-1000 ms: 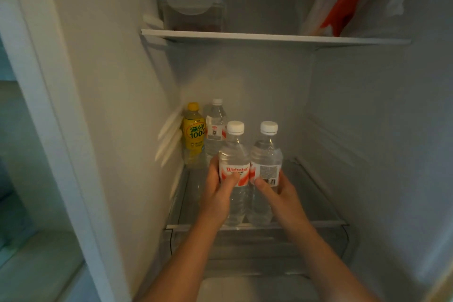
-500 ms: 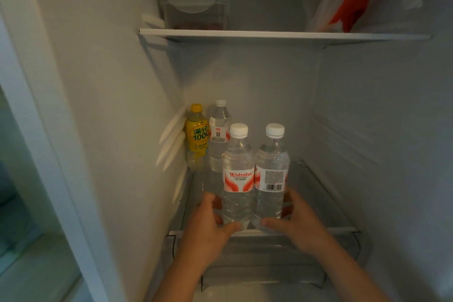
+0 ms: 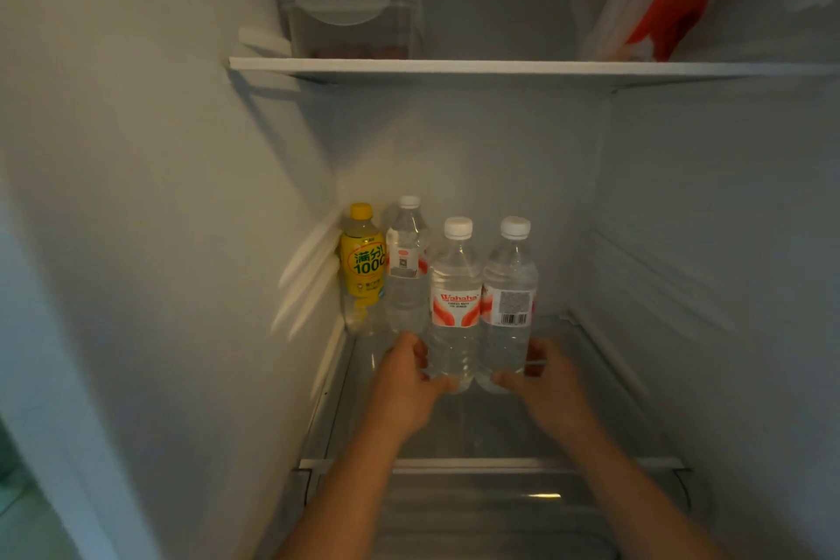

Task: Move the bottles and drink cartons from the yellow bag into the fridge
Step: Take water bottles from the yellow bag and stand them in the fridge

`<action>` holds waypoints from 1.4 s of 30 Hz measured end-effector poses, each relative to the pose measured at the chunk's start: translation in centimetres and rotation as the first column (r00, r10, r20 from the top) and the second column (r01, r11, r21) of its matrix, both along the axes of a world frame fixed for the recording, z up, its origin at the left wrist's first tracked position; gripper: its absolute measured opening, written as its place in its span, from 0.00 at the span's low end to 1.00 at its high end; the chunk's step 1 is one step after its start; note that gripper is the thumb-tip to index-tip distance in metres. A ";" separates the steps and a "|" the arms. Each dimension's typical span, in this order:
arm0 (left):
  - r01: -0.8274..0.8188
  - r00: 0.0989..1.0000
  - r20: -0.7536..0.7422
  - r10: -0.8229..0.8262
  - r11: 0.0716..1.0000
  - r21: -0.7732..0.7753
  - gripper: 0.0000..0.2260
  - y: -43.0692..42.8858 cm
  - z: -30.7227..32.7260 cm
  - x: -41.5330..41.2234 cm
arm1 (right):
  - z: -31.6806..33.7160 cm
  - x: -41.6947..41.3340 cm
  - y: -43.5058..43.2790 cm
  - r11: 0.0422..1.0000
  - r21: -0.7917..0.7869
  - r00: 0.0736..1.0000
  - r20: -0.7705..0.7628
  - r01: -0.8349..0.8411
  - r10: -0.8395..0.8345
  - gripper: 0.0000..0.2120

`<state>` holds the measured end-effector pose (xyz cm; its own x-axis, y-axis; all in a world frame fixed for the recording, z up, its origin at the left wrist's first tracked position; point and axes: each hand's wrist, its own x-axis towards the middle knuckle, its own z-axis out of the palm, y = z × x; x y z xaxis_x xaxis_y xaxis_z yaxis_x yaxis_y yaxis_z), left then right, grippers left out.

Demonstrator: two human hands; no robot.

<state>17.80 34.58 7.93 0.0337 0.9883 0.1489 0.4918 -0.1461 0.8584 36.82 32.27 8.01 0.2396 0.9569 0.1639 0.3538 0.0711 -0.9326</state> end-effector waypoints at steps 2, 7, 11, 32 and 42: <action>-0.024 1.000 -0.008 0.024 1.000 0.002 0.19 1.3 0.4 0.5 | -0.4 0.2 1.5 0.999 0.004 0.999 0.014 0.033 -0.033 0.23; -0.076 0.997 -0.033 0.076 0.997 -0.010 0.18 3.9 0.8 1.8 | -0.5 0.4 4.7 0.994 0.066 0.994 0.054 0.092 -0.095 0.21; -0.149 0.987 -0.066 0.148 0.989 -0.015 0.17 5.4 1.2 2.5 | -0.5 0.4 6.9 0.992 0.060 0.990 0.076 0.115 -0.119 0.21; -0.284 0.953 -0.109 0.282 0.959 -0.001 0.12 6.7 0.9 3.5 | 0.4 0.1 9.0 0.999 -0.040 0.987 0.160 -0.018 0.024 0.25; -0.111 0.912 -0.351 0.211 0.952 0.284 0.17 -1.8 0.2 0.9 | 1.6 -0.9 0.1 0.995 0.082 0.947 0.320 -0.058 0.029 0.33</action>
<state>18.66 32.80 8.09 -0.0200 0.9155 0.4018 0.8035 -0.2244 0.5513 35.94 32.41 9.59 0.1200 0.9433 0.3094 0.6254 0.1702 -0.7615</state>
